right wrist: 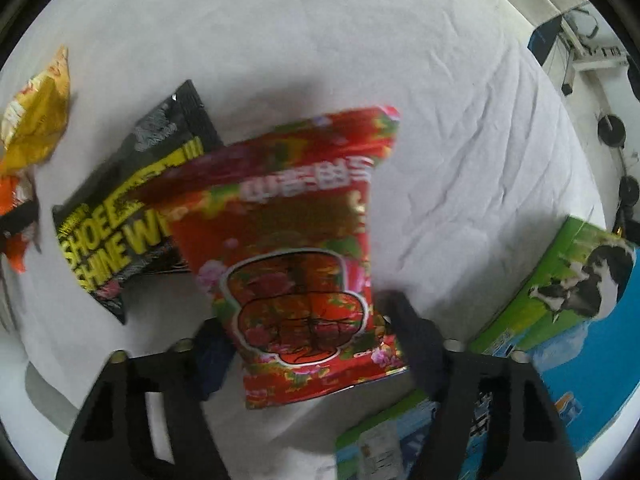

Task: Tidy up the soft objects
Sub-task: 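Grasp the red floral snack bag with the right tool while the left tool grasps the orange bag, then carry the red bag with the right tool while the left tool carries the orange bag into the box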

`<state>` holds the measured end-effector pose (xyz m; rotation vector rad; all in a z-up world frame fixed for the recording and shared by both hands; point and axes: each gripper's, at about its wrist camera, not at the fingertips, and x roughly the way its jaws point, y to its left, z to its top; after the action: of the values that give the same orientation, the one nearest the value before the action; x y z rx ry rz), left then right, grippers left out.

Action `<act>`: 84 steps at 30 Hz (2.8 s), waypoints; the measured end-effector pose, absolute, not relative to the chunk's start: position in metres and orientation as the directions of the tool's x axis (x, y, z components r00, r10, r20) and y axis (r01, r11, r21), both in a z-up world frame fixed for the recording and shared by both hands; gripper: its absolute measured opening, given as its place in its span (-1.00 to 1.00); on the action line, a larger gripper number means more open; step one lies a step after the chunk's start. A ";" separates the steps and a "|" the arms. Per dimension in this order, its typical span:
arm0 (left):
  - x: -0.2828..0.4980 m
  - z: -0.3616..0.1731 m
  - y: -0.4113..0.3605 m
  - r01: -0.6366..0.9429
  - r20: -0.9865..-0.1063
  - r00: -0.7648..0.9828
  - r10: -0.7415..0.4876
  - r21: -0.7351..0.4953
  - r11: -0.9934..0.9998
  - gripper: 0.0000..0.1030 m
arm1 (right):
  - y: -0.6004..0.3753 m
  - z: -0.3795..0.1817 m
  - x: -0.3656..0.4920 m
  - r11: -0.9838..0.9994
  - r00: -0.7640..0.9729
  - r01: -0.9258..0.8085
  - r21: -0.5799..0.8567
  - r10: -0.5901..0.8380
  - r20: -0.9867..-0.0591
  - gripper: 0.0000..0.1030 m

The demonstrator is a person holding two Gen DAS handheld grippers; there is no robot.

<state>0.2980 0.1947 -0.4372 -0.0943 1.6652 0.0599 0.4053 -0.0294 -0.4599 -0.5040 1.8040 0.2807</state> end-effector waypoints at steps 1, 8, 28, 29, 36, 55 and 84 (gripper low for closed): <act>0.296 -0.436 0.192 -0.101 -0.996 -0.089 -0.023 -0.014 0.995 0.14 | -0.029 -0.458 0.406 0.886 -0.231 -0.460 -0.054 -0.178 -0.957 0.30; 0.278 -0.418 0.182 -0.145 -0.999 -0.035 -0.012 -0.007 0.989 0.11 | -0.023 -0.448 0.400 0.898 -0.187 -0.427 -0.106 -0.203 -0.961 0.13; 0.241 -0.321 0.167 -0.214 -0.986 0.140 -0.092 -0.121 0.969 0.10 | -0.038 -0.366 0.346 0.971 -0.058 -0.237 -0.038 -0.053 -0.997 -0.03; 0.238 -0.310 0.164 -0.208 -0.983 0.152 -0.101 -0.131 0.969 0.10 | -0.038 -0.359 0.343 0.973 -0.046 -0.230 -0.029 -0.041 -0.998 -0.03; 0.223 -0.271 0.136 -0.153 -0.965 0.212 -0.156 -0.191 0.970 0.10 | -0.050 -0.306 0.302 0.980 0.048 -0.195 0.038 0.048 -0.998 -0.04; 0.211 -0.166 -0.016 0.100 -0.898 0.292 -0.330 -0.314 0.944 0.10 | -0.203 -0.173 0.219 0.991 0.263 -0.001 0.132 0.127 -0.956 -0.04; 0.361 -0.307 -0.232 0.189 -0.990 -0.036 -0.137 -0.141 0.972 0.11 | -0.438 -0.339 0.267 0.973 -0.100 0.228 -0.030 -0.007 -0.995 -0.03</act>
<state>0.3611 -0.2322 -0.3072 0.0406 1.5859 -0.2619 0.2666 -0.4375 -0.3391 0.1689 1.6615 -0.1988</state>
